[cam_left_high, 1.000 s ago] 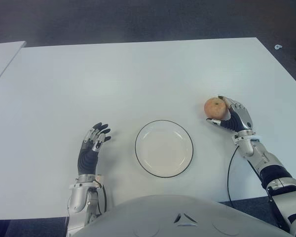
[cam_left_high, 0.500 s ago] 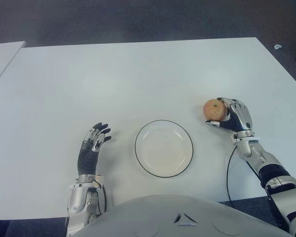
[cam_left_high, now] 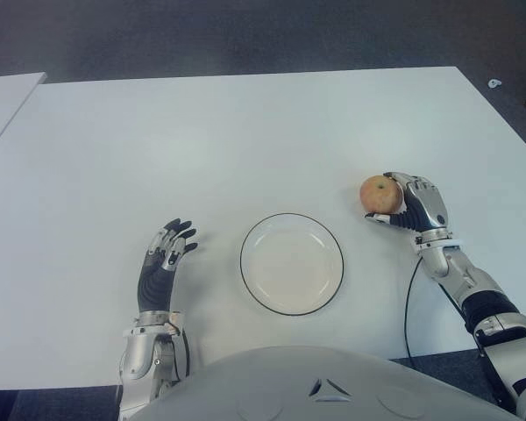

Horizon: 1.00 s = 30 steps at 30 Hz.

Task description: Put the apples into the plate.

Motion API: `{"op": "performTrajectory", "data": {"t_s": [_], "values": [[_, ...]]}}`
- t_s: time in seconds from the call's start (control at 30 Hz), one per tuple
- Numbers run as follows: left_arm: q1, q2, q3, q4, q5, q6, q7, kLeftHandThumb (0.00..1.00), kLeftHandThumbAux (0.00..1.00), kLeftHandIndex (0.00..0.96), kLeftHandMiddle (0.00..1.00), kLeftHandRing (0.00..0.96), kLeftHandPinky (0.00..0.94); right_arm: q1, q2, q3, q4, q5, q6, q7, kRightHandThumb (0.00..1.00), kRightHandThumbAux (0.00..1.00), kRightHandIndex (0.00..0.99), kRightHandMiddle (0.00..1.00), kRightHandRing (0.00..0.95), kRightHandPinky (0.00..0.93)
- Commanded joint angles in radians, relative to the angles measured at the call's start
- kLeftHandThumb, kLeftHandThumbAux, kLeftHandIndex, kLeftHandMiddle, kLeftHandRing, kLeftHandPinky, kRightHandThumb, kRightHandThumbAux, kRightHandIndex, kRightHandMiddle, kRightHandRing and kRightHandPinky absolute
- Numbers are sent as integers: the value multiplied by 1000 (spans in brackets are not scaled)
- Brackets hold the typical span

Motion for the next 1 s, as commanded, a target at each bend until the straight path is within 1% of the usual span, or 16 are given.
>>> {"op": "performTrajectory", "data": {"t_s": [0.03,0.43,0.53,0.7,0.83,1.0], "values": [[3,0,-2,1,-16,6,-20,257,468,196,235,263,300,26,7,-11,-16,19,11,34,248,854,788,857,828,810],[4,-3,-2,3,-4,1,-18,261,472,197,230,260,293,28,5,-30,-39,26,11,36,271,835,782,856,828,813],[2,-2,-1,4,-6,1,-19,262,476,199,232,261,296,23,1,-37,-56,27,12,36,282,832,787,862,835,828],[1,-1,-1,4,-9,5,-21,260,476,198,232,262,296,16,-7,-55,-131,21,31,47,290,839,813,889,864,873],[0,-2,-1,6,-11,4,-22,258,474,195,234,265,301,27,-18,-77,-189,26,30,65,286,844,827,900,875,865],[3,-2,-1,9,-10,-1,-24,258,473,194,235,267,303,70,-31,-125,-315,55,31,115,299,836,812,892,867,842]]}}
